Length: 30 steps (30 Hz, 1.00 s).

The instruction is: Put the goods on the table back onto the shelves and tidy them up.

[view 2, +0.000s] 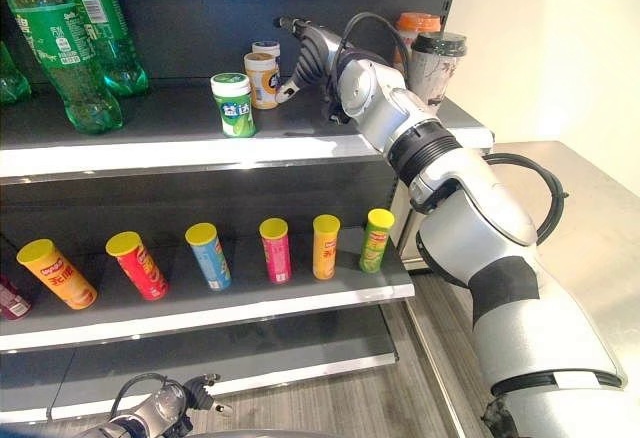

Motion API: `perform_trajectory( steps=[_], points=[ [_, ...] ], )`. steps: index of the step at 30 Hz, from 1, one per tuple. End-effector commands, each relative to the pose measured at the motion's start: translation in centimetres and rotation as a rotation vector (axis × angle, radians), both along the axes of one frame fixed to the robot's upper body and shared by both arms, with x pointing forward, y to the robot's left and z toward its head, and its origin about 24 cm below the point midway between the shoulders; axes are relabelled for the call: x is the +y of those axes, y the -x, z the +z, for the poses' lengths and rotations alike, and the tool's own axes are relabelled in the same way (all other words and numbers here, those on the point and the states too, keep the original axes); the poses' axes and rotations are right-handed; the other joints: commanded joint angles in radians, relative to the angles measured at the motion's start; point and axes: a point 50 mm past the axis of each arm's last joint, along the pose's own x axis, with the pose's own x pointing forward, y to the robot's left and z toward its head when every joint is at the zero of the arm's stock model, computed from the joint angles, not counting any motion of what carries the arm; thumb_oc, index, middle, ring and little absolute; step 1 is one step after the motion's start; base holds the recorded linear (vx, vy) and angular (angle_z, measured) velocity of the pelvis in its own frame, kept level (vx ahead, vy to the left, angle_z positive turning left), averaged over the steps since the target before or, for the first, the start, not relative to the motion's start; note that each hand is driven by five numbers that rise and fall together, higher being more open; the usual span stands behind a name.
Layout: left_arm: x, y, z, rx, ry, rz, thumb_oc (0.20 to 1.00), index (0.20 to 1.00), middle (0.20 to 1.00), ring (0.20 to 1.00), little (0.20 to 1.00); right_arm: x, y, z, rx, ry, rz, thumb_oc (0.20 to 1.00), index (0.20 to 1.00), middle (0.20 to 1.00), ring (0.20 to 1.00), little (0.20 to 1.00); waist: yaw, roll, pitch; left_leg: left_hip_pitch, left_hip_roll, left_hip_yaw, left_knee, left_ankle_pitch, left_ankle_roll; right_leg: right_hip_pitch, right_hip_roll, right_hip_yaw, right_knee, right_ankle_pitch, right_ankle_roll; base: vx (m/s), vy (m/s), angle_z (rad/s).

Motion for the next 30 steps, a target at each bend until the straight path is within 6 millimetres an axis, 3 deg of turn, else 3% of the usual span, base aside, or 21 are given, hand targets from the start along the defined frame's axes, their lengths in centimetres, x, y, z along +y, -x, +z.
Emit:
perform_trajectory(
  steps=[1,4,6,7,10,11,12,14,15,17,18,21,23,24,25,27,28,30],
  points=[
    [3.1,-0.6,0.9,-0.022,-0.074,0.102,1.000,1.000,1.000,1.000,1.000,-0.1,1.4,6.5,-0.175,-0.058,0.024,1.000,1.000,1.000,1.000,1.000,-0.015,-0.083,-0.029,0.069,-0.110,0.024,0.000,-0.113,0.043,0.050,0.025,0.067,0.001,-0.031,0.003,-0.04,0.024,-0.01],
    [3.4,-0.3,0.9,-0.024,-0.068,0.135,1.000,1.000,1.000,1.000,1.000,-0.4,2.5,8.1,-0.212,-0.086,0.079,1.000,1.000,1.000,1.000,1.000,-0.026,-0.080,-0.027,0.068,-0.111,0.030,0.000,-0.113,0.041,0.048,0.025,0.073,0.001,-0.030,0.003,-0.03,0.022,-0.05],
    [4.0,0.8,0.7,-0.015,-0.060,0.205,1.000,1.000,1.000,1.000,1.000,-3.0,5.4,11.4,-0.310,-0.086,0.145,1.000,1.000,1.000,1.000,1.000,-0.056,-0.077,-0.027,0.067,-0.111,0.048,0.000,-0.112,0.038,0.039,0.026,0.087,0.001,-0.024,0.007,-0.06,0.051,-0.04],
    [4.0,0.7,0.7,-0.015,-0.060,0.204,1.000,1.000,1.000,1.000,1.000,-3.1,5.4,11.4,-0.310,-0.086,0.144,1.000,1.000,1.000,1.000,1.000,-0.054,-0.077,-0.026,0.067,-0.111,0.048,0.000,-0.112,0.038,0.040,0.026,0.087,0.001,-0.024,0.007,-0.05,0.038,-0.16],
    [4.8,2.1,0.6,0.005,-0.055,0.270,1.000,1.000,1.000,1.000,1.000,-6.1,8.8,13.7,-0.384,-0.019,0.176,1.000,1.000,1.000,1.000,1.000,-0.088,-0.075,-0.027,0.068,-0.110,0.069,0.000,-0.112,0.035,0.030,0.030,0.106,0.004,-0.018,0.012,-0.05,0.042,-0.21],
    [5.2,3.2,0.4,0.029,-0.046,0.307,1.000,1.000,1.000,1.000,1.000,-8.7,11.3,14.2,-0.402,0.044,0.176,1.000,1.000,1.000,1.000,1.000,-0.115,-0.074,-0.027,0.070,-0.109,0.086,0.000,-0.114,0.035,0.022,0.033,0.118,0.006,-0.013,0.017,-0.04,0.044,-0.24],
    [5.1,3.2,0.4,0.028,-0.044,0.306,1.000,1.000,1.000,1.000,1.000,-8.7,11.4,14.2,-0.402,0.046,0.175,1.000,1.000,1.000,1.000,1.000,-0.111,-0.073,-0.026,0.071,-0.108,0.087,0.000,-0.114,0.035,0.023,0.033,0.119,0.006,-0.013,0.017,-0.04,0.042,-0.28],
    [5.2,4.2,0.2,0.048,-0.037,0.331,1.000,1.000,1.000,1.000,1.000,-10.5,13.6,14.0,-0.400,0.106,0.178,1.000,1.000,1.000,1.000,1.000,-0.131,-0.072,-0.025,0.072,-0.106,0.101,0.000,-0.116,0.034,0.015,0.034,0.128,0.009,-0.009,0.021,-0.05,0.030,-0.43],
    [4.7,5.2,-0.2,0.070,-0.012,0.342,1.000,1.000,1.000,1.000,1.000,-12.8,15.2,13.3,-0.381,0.120,0.150,1.000,1.000,1.000,1.000,1.000,-0.147,-0.066,-0.025,0.072,-0.105,0.115,0.000,-0.119,0.036,0.006,0.035,0.138,0.011,-0.002,0.025,-0.05,0.035,-0.56],
    [4.8,5.2,-0.2,0.069,-0.016,0.341,1.000,1.000,1.000,1.000,1.000,-12.9,15.2,13.2,-0.381,0.117,0.148,1.000,1.000,1.000,1.000,1.000,-0.145,-0.069,-0.025,0.072,-0.105,0.116,0.000,-0.119,0.036,0.006,0.035,0.139,0.011,-0.002,0.025,-0.03,0.020,-0.29],
    [3.6,5.9,-0.7,0.086,0.020,0.351,1.000,1.000,1.000,1.000,1.000,-14.9,16.7,12.9,-0.393,0.108,0.110,1.000,1.000,1.000,1.000,1.000,-0.159,-0.054,-0.022,0.072,-0.104,0.127,0.000,-0.122,0.038,-0.001,0.037,0.148,0.014,0.003,0.027,-0.04,0.025,-0.22],
    [0.7,6.8,-1.7,0.110,0.100,0.369,1.000,1.000,1.000,1.000,1.000,-17.0,17.7,12.4,-0.407,0.047,0.081,1.000,1.000,1.000,1.000,1.000,-0.186,0.000,-0.021,0.075,-0.105,0.137,0.000,-0.128,0.045,-0.004,0.036,0.155,0.014,0.008,0.031,-0.04,0.027,-0.24],
    [-1.0,7.8,-2.2,0.133,0.148,0.400,1.000,1.000,1.000,1.000,1.000,-18.5,17.4,11.1,-0.399,-0.037,0.061,1.000,1.000,1.000,1.000,1.000,-0.227,0.035,-0.027,0.077,-0.105,0.142,0.000,-0.133,0.050,-0.006,0.034,0.158,0.013,0.009,0.033,-0.03,0.029,-0.17],
    [-0.2,8.4,-2.1,0.136,0.131,0.419,1.000,1.000,1.000,1.000,1.000,-19.9,17.4,9.1,-0.383,-0.108,0.044,1.000,1.000,1.000,1.000,1.000,-0.249,0.010,-0.032,0.077,-0.105,0.140,0.000,-0.136,0.052,-0.006,0.034,0.157,0.013,0.010,0.034,-0.04,0.025,-0.16],
    [1.3,8.1,-1.7,0.128,0.090,0.391,1.000,1.000,1.000,1.000,1.000,-22.6,19.0,6.0,-0.360,-0.190,-0.033,1.000,1.000,1.000,1.000,1.000,-0.229,-0.039,-0.034,0.069,-0.107,0.137,0.000,-0.134,0.055,-0.015,0.030,0.156,0.014,0.011,0.035,-0.04,0.023,-0.01],
    [1.0,7.6,-1.7,0.121,0.092,0.367,1.000,1.000,1.000,1.000,1.000,-24.2,19.4,2.5,-0.254,-0.223,-0.103,1.000,1.000,1.000,1.000,1.000,-0.214,-0.040,-0.018,0.075,-0.109,0.137,0.000,-0.136,0.060,-0.010,0.028,0.156,0.015,0.012,0.035,-0.04,0.012,0.47],
    [1.1,7.5,-1.7,0.121,0.089,0.354,1.000,1.000,1.000,1.000,1.000,-24.5,19.9,2.4,-0.255,-0.224,-0.116,1.000,1.000,1.000,1.000,1.000,-0.201,-0.043,-0.017,0.076,-0.109,0.137,0.000,-0.136,0.060,-0.010,0.027,0.156,0.015,0.012,0.035,-0.05,0.001,0.30],
    [0.9,6.8,-1.6,0.105,0.099,0.348,1.000,1.000,1.000,1.000,1.000,-25.4,20.0,-3.0,-0.035,-0.277,-0.163,1.000,1.000,1.000,1.000,1.000,-0.196,-0.034,-0.005,0.074,-0.112,0.136,0.000,-0.133,0.063,-0.013,0.022,0.152,0.020,0.013,0.035,-0.07,0.006,-0.65]
  ],
)
